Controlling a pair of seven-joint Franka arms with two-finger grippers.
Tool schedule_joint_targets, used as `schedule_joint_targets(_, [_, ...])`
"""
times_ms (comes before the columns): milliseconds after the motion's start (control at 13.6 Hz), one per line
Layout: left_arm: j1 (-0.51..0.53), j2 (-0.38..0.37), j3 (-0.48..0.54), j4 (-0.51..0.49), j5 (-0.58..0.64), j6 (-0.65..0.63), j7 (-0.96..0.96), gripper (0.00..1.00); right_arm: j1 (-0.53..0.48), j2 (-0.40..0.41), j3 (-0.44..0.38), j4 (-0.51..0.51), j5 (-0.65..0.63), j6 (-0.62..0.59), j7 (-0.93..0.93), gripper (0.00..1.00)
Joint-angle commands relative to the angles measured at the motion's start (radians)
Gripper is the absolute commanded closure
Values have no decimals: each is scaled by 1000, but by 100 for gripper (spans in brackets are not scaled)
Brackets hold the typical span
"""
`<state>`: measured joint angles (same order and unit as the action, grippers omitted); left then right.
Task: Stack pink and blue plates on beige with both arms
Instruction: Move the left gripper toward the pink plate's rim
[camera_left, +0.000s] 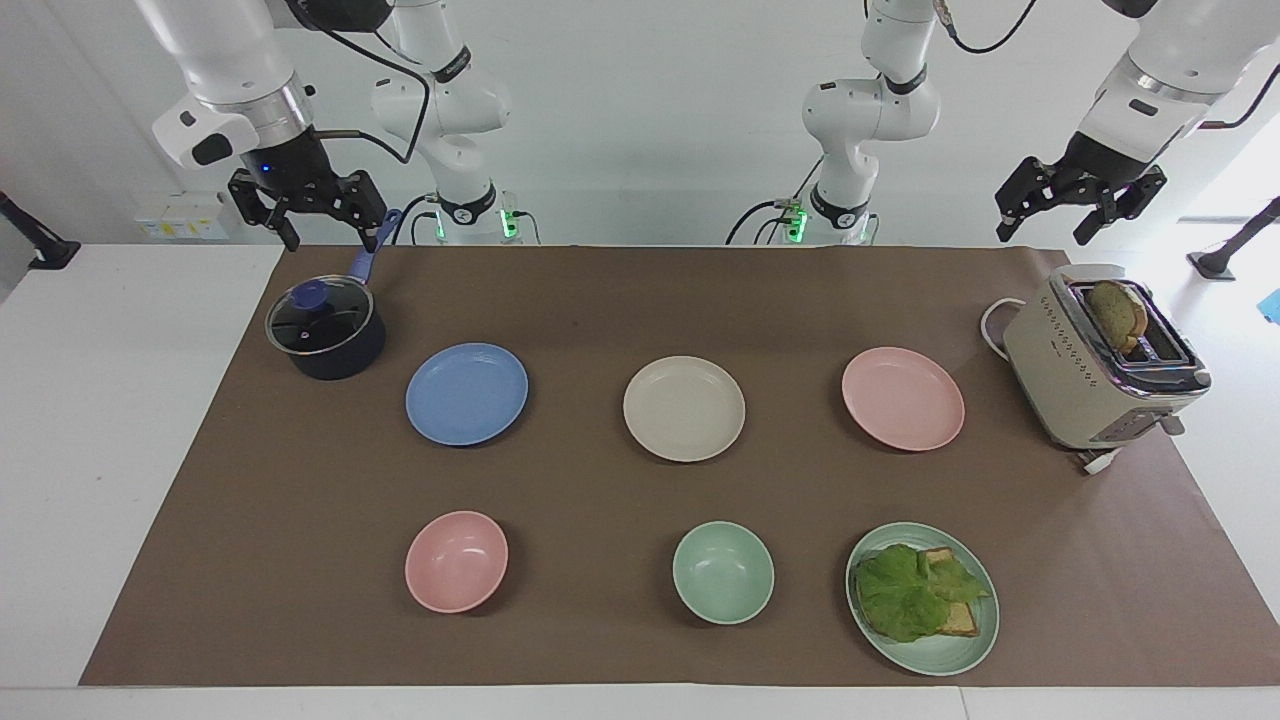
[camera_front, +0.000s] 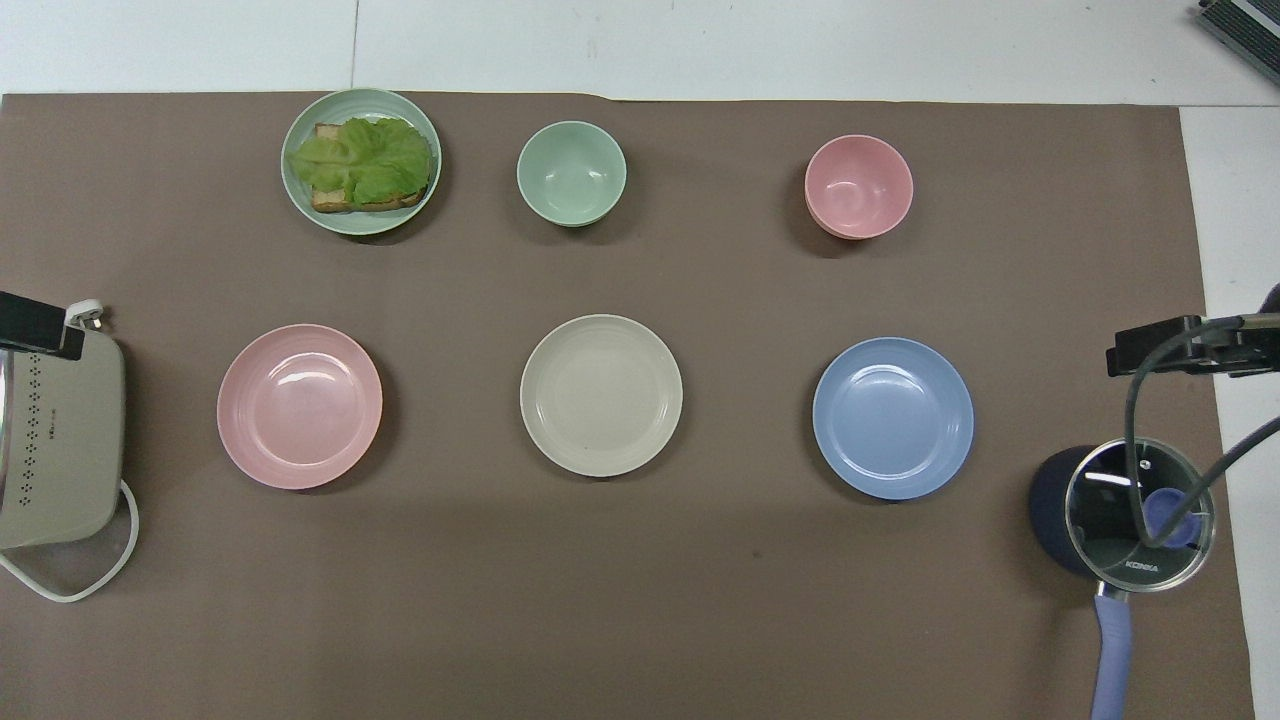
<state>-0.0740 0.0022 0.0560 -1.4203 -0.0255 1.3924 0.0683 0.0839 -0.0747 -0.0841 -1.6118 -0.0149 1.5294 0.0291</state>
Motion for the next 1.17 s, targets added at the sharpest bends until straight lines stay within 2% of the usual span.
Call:
schedule_joint_targets(0, [5, -27, -4, -32, 12, 0, 11, 0, -15, -19, 6, -16, 21, -2, -9, 0])
schedule_joint_targets(367, [5, -33, -4, -80, 21, 22, 15, 0, -15, -19, 6, -16, 21, -2, -9, 0])
schedule_joint_targets(734, [8, -87, -4, -372, 24, 274, 11, 0, -15, -19, 6, -16, 23, -2, -9, 0])
schedule_joint_targets(954, [55, -81, -4, -459, 24, 362, 18, 0, -15, -19, 6, -16, 21, -2, -9, 0])
schedule_joint_targets(1101, [85, -70, -4, -566, 24, 490, 19, 0, -15, -19, 6, -16, 21, 0, -9, 0])
